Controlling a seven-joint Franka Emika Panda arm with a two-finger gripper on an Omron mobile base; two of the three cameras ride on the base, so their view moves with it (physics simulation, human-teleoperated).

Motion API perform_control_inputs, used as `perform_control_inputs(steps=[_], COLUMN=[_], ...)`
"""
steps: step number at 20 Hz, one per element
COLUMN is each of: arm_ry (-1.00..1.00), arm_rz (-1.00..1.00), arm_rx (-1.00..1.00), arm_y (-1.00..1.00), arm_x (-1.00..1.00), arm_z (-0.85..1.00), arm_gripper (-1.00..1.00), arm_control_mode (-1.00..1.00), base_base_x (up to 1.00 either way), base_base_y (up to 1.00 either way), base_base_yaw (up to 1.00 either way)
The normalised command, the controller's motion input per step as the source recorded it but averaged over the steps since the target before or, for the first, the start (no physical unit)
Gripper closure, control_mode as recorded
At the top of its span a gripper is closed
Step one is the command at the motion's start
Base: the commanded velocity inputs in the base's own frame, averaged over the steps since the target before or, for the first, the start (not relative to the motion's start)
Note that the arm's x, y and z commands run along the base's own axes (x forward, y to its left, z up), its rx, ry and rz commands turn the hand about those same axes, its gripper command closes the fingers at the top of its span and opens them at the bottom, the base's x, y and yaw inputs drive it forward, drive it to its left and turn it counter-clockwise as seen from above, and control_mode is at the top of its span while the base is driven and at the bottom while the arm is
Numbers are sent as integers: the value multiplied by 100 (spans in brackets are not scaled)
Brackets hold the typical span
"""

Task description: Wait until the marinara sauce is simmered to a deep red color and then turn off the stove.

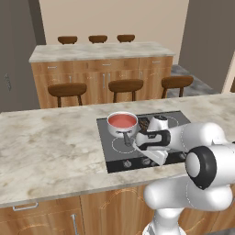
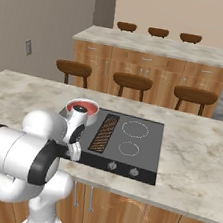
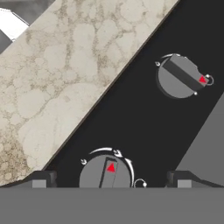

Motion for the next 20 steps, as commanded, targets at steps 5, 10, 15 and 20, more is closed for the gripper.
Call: perform_control_inputs(steps=[5, 10, 15, 20], arm_ry=[0, 0, 0, 0], arm_rz=[0, 0, 0, -2], arm_rx=[0, 0, 0, 0], arm_y=[0, 0, 0, 0], arm_x=[-6, 0, 0, 0], arm_z=[-10, 0, 0, -1], arm_gripper=[-100, 100, 100, 100], arm_control_mode=[-100, -100, -100, -100], base_base_x=[0, 0, 0, 0], base_base_y=[0, 0, 0, 0], base_base_yaw=[0, 0, 0, 0])
